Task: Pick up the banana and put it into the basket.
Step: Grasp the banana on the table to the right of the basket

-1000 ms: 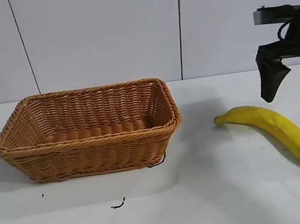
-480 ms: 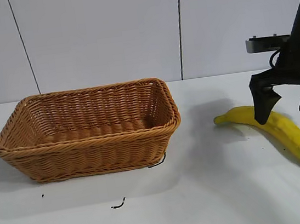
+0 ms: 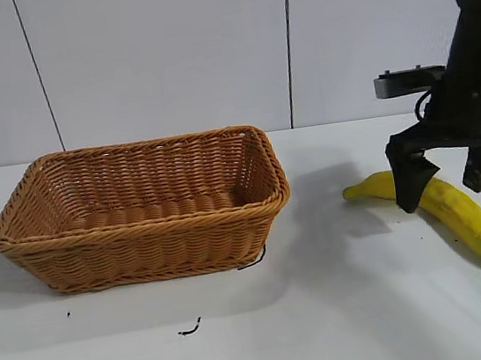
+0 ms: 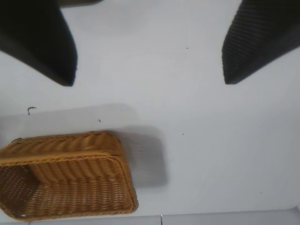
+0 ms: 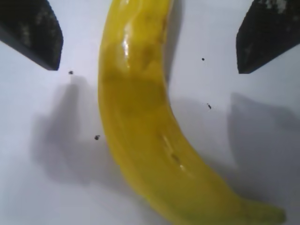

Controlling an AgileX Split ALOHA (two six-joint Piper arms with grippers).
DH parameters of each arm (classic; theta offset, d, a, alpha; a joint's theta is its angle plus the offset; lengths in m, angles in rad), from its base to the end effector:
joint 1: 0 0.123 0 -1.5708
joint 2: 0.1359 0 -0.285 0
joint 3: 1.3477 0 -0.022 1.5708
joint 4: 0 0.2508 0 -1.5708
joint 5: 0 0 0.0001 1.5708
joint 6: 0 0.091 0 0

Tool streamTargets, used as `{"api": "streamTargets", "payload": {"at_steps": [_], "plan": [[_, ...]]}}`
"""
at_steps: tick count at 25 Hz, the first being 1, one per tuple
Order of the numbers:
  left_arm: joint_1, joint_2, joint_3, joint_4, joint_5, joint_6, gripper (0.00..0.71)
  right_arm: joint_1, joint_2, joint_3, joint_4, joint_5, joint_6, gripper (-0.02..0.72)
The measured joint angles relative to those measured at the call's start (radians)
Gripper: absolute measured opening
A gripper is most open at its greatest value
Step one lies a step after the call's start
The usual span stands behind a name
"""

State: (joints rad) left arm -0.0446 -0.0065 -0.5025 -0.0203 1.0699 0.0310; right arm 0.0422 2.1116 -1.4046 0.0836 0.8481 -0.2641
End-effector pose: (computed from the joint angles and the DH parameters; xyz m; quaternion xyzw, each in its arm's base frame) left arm -0.0066 -0.0013 0.2772 0.0327 0.8526 -0.0137 0.5213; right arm 0.4042 0.0228 0.1271 -0.1265 0.9901 0.0268 0.0547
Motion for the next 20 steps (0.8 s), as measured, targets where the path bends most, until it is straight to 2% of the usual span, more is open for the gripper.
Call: {"api": "streamTargets", "payload": {"at_steps": [3, 15, 20], "plan": [[0.000, 0.000, 0.000, 0.000, 0.000, 0.000, 0.635, 0.001, 0.000, 0.000, -0.020, -0.008, 0.017, 0.690], [0.000, 0.000, 0.000, 0.000, 0.000, 0.000, 0.635, 0.001, 0.016, -0.001, -0.023, -0.020, 0.020, 0.663], [0.000, 0.000, 0.000, 0.000, 0.000, 0.000, 0.635, 0.001, 0.019, -0.001, -0.053, -0.021, 0.027, 0.643]]}}
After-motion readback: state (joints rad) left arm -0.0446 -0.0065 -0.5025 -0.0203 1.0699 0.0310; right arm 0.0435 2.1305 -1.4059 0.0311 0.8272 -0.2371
